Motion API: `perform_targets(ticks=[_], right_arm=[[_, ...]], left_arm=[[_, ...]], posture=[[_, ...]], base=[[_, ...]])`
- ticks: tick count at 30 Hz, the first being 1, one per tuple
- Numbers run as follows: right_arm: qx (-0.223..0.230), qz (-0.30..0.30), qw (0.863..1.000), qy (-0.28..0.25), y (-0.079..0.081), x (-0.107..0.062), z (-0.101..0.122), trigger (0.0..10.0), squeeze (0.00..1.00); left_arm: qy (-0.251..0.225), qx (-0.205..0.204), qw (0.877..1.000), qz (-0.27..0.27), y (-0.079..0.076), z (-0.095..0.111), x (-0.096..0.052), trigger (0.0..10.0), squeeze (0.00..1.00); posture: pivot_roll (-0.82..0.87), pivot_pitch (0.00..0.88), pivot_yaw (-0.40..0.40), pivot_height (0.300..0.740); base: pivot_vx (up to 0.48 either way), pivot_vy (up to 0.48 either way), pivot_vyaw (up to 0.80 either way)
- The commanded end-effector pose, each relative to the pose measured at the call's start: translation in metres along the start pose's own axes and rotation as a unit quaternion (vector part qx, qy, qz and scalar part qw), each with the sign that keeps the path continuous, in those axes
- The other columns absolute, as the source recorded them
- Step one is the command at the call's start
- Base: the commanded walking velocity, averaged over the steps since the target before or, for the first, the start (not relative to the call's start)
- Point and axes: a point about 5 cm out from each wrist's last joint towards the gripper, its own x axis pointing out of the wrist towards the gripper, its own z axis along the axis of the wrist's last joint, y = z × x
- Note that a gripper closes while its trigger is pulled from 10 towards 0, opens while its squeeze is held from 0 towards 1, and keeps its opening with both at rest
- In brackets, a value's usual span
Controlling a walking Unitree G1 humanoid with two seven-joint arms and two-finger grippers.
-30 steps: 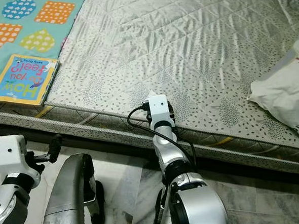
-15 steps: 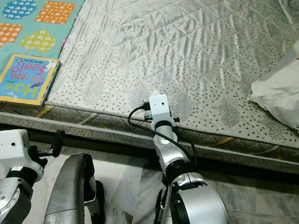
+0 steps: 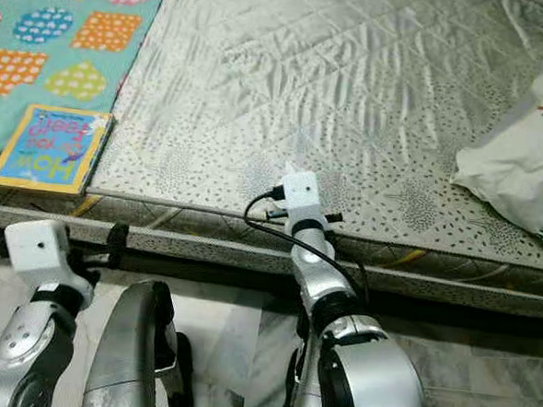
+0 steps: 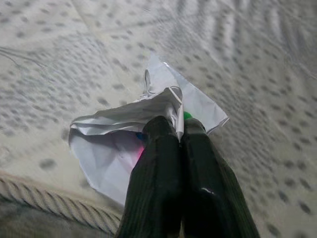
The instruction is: Clean up the room
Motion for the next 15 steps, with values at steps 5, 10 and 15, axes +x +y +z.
perform_targets(ticks=[5,10,15], right_arm=[[0.051,0.043,0.998,-0.011,-0.004,-0.001,0.001,0.0,0.0],[0.064,0.113,0.99,-0.061,0.003,-0.011,0.007,0.0,0.0],[0.085,0.144,0.983,-0.081,0.004,-0.028,0.005,10.0,0.0]], left_arm=[[0.001,-0.006,1.0,-0.007,-0.001,-0.008,0.011,10.0,0.0],[-0.003,-0.007,1.0,-0.019,-0.004,-0.009,0.02,10.0,0.0],[-0.007,-0.007,1.0,-0.023,-0.007,-0.01,0.024,10.0,0.0]], posture=[[-0.06,0.079,0.06,0.553],[-0.09,0.053,0.077,0.553],[-0.11,0.036,0.075,0.553]], base=[[0.0,0.0,0.0],[0.0,0.0,0.0],[0.0,0.0,0.0]])
